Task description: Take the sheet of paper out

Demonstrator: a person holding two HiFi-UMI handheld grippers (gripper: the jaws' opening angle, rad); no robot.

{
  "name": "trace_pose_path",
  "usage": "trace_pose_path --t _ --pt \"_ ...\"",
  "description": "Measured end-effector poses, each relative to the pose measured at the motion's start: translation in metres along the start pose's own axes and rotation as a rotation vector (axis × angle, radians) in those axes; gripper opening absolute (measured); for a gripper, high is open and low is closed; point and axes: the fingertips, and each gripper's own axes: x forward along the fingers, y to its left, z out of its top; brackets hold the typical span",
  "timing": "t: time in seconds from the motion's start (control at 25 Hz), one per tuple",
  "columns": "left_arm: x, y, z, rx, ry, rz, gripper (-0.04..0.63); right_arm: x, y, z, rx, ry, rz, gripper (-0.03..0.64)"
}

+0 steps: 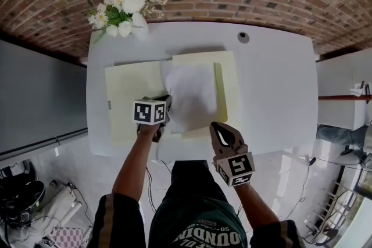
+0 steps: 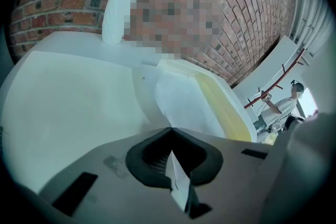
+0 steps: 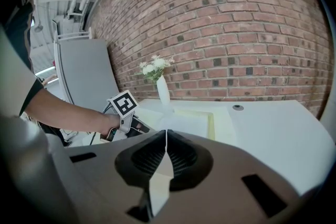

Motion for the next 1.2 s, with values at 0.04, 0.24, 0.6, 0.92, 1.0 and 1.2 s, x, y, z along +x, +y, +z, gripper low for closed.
trace_pose_path --t 0.04,0.24,0.6,0.92,1.0,1.2 --pt "-0.001 0.001 0.000 0.002 -0.001 0.002 0.011 0.000 0.000 0.000 -0.001 0.000 0.001 0.071" --pt "-0.010 0.006 -0.001 0.004 -0.004 0.014 0.011 0.001 0.003 0.003 -0.011 -0.004 0.011 0.070" --pt "-0.037 0.026 -0.003 -0.001 -0.025 0.063 0.011 0.005 0.014 0.013 -0.035 -0.014 0.043 0.071" --pt "-0.071 0.039 -0.012 -0.022 -0.065 0.110 0.011 0.004 0.032 0.019 -0.064 -0.027 0.085 0.071" --pt "-0.082 0.043 -0.013 -0.028 -0.080 0.126 0.011 0.004 0.037 0.022 -0.073 -0.035 0.099 0.071" --pt "-0.113 0.047 -0.015 -0.018 -0.133 0.172 0.011 0.002 0.051 0.029 -0.095 -0.054 0.126 0.071"
